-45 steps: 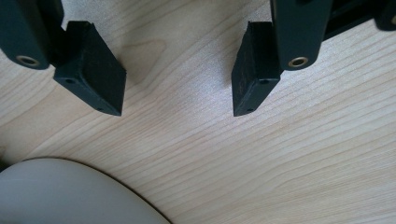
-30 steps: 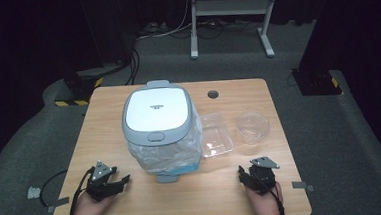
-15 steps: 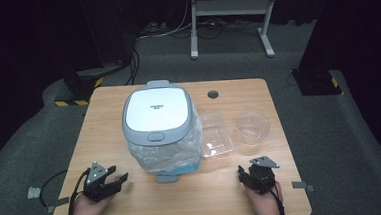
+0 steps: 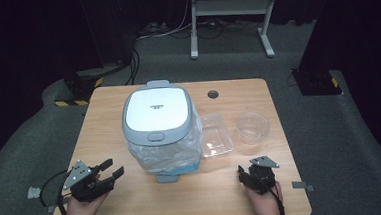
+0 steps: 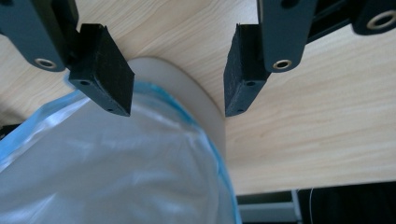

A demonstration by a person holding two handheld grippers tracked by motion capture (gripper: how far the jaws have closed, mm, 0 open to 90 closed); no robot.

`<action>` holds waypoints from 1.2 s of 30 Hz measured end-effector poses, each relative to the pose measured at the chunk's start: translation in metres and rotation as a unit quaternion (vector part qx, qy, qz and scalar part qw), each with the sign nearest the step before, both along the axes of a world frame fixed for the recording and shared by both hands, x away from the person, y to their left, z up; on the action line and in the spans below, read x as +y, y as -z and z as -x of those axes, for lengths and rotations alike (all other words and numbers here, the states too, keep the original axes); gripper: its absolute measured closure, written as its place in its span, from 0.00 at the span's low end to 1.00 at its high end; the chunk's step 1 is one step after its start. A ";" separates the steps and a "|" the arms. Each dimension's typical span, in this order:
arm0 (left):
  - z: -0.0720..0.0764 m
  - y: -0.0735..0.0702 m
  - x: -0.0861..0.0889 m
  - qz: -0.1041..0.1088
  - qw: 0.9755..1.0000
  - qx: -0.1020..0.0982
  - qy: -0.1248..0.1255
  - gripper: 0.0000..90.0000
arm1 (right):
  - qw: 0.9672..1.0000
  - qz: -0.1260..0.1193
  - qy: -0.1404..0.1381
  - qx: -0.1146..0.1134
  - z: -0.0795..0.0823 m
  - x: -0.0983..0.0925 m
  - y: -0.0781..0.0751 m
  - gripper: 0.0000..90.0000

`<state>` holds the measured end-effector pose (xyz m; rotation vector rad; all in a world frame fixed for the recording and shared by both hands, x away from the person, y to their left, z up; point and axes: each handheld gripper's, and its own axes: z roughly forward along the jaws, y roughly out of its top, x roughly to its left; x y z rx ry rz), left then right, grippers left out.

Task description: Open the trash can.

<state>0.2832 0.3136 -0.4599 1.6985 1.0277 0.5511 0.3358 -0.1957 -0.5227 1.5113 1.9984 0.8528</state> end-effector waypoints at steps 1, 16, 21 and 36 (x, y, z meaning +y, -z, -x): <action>0.001 -0.006 0.001 -0.003 1.000 -0.004 0.006 0.48 | 1.000 0.000 0.000 0.000 0.000 0.000 0.000 0.42; 0.013 -0.061 -0.004 0.001 0.998 -0.056 0.026 0.54 | 1.000 0.000 -0.001 0.000 0.000 0.000 0.000 0.42; 0.013 -0.085 -0.011 0.001 0.997 -0.064 0.046 0.59 | 1.000 0.000 -0.001 0.001 0.000 0.000 0.000 0.42; 0.010 -0.140 -0.033 -0.003 0.993 -0.083 0.084 0.67 | 1.000 0.000 -0.004 0.000 0.000 0.000 0.000 0.42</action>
